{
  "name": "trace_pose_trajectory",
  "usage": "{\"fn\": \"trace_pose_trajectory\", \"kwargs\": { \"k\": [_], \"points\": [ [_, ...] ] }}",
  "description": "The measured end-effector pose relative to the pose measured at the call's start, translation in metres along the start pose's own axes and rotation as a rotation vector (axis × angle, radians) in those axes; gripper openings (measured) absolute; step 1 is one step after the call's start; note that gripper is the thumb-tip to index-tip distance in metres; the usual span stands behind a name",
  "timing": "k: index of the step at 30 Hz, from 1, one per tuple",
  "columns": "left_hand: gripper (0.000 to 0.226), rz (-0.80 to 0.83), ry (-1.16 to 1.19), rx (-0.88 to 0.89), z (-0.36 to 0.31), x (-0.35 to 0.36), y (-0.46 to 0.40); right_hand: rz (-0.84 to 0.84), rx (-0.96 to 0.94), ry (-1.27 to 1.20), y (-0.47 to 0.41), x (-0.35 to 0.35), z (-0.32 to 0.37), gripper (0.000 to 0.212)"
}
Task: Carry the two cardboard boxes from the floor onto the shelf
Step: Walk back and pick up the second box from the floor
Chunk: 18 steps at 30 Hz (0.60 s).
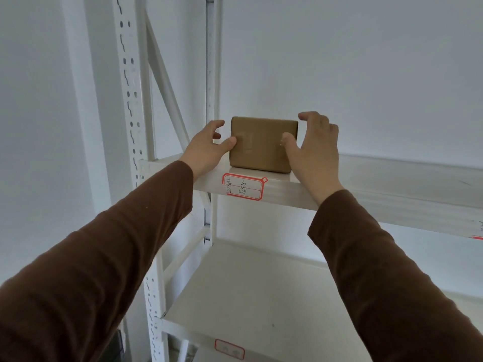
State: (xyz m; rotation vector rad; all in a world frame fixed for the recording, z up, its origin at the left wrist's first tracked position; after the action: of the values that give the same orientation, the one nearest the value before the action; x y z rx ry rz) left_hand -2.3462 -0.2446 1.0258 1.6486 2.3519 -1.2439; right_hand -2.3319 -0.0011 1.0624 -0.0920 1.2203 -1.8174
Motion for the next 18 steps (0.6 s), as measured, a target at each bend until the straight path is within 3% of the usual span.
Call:
{"fn": "trace_pose_trajectory", "kwargs": {
  "k": [3, 6, 10, 18],
  "points": [
    [0.062, -0.078, -0.029, 0.014, -0.006, -0.025, 0.019, -0.097, -0.159, -0.098, 0.016, -0.003, 0.04, 0.037],
    [0.055, -0.166, -0.052, 0.032, -0.011, -0.055, 0.052, -0.057, -0.296, -0.266, 0.042, 0.011, 0.081, 0.025],
    [0.047, -0.322, -0.108, 0.022, -0.009, -0.104, 0.112, 0.197, -0.431, -0.462, 0.09, 0.055, 0.133, 0.024],
    [0.034, -0.708, -0.359, -0.16, -0.014, -0.194, 0.296, 0.825, -0.421, -0.827, 0.218, 0.116, 0.202, 0.026]
  ]
}}
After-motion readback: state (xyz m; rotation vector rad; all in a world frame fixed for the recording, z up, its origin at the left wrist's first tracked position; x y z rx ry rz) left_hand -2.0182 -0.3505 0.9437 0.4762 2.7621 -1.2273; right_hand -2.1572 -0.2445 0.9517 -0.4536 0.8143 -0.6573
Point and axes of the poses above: each hand's wrist, its own y-axis away from the middle knuckle, its own x-axis out of the palm, z = x × y, the point moved 10 cm from there along -y, towards the middle knuckle, and after that the axes turned 7 degrees about x, right-handed, at the moved point
